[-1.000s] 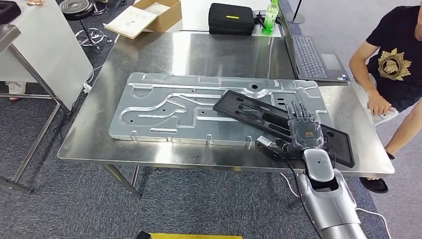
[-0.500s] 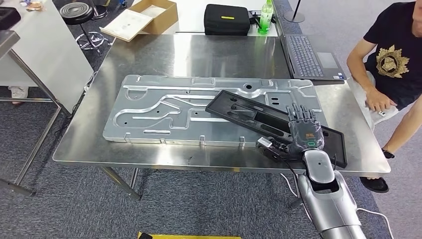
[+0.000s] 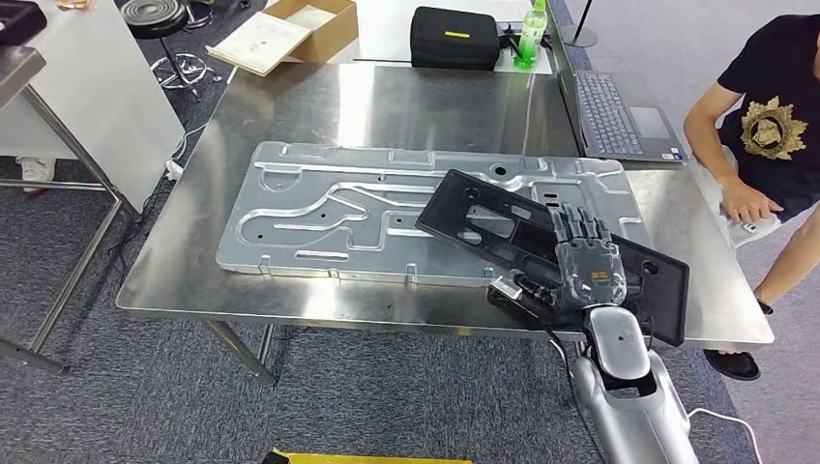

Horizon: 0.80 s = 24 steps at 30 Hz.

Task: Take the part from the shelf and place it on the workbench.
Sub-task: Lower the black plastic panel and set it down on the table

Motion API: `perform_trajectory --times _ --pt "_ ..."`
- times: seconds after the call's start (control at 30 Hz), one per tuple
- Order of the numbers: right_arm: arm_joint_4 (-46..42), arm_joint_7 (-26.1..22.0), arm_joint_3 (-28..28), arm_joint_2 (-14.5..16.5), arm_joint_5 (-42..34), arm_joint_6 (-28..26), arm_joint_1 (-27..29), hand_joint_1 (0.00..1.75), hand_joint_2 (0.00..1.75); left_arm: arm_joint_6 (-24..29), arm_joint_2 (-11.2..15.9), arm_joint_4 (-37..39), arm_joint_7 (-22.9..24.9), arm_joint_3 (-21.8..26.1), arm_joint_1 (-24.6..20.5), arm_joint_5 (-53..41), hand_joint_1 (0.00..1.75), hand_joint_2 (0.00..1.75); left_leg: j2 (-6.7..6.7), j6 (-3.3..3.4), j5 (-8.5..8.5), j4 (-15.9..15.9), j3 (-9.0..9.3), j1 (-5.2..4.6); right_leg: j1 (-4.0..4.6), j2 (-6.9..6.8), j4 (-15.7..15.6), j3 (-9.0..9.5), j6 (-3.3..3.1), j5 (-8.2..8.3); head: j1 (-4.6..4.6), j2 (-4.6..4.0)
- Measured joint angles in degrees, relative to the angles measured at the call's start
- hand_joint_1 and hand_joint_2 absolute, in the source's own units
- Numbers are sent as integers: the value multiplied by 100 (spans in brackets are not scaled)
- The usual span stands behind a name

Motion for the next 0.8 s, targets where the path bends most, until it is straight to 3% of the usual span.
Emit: perform_trajectory --times 0.07,0.2,0.23,0.33,0.37,0.4,0.43,0.5,0.57,0.7,0.73,0.8 --pt "-390 -56 1 91 -95 -138 214 0 0 1 -1 0 -31 26 10 39 0 0 -5 -48 -15 14 -3 -15 29 5 -392 187 -41 92 -1 0" --pt "-1083 -104 4 253 -293 -356 596 0 0 24 1 0 -78 78 39 61 0 0 1 -172 -119 122 -25 -4 22 5 -470 236 -160 95 -4 0" --pt "-1234 -120 4 286 -371 -437 661 0 0 36 2 0 -95 84 42 60 0 0 6 -201 -244 317 -106 2 10 -6 -487 254 -199 100 -3 0" --pt "-1557 -153 5 356 -506 -588 820 0 0 50 2 0 -124 90 68 50 0 0 17 -255 -730 1344 -582 29 21 -31 -481 270 -266 86 -2 0" --pt "-1617 -156 5 373 -517 -596 865 0 0 50 2 0 -125 91 82 48 0 0 18 -263 -775 1557 -686 35 24 -30 -476 272 -269 81 -3 0" --pt "-1665 -159 5 385 -520 -598 904 0 0 51 3 0 -125 91 92 46 0 0 18 -264 -711 1560 -691 38 25 -28 -469 274 -267 77 -3 0" --pt "-1709 -159 5 395 -520 -599 934 0 0 52 4 0 -126 92 98 46 0 0 19 -256 -554 1345 -585 42 25 -24 -463 280 -260 71 -3 0" --pt "-1789 -165 5 406 -523 -605 963 0 0 58 9 0 -131 93 95 46 0 0 23 -228 -215 585 -203 38 35 -18 -441 289 -228 50 -3 0" --pt "-1851 -179 4 410 -546 -630 974 0 0 72 10 0 -138 93 85 40 0 0 22 -181 -95 119 29 23 51 -14 -419 286 -175 32 -1 0" --pt "-2004 -297 5 432 -764 -848 1063 0 0 78 12 0 -206 94 100 -8 0 0 15 -58 -52 0 71 11 31 -9 -360 268 -53 -27 1 0" --pt "-2062 -336 5 442 -832 -927 1095 0 0 72 13 0 -231 94 98 -22 0 0 18 -23 -32 -30 80 20 23 -6 -208 202 -29 -137 0 0" --pt "-2158 -381 4 451 -941 -1037 1160 0 0 54 13 0 -262 94 91 -37 0 0 22 17 -18 -52 84 20 10 1 382 -69 8 -477 3 0"
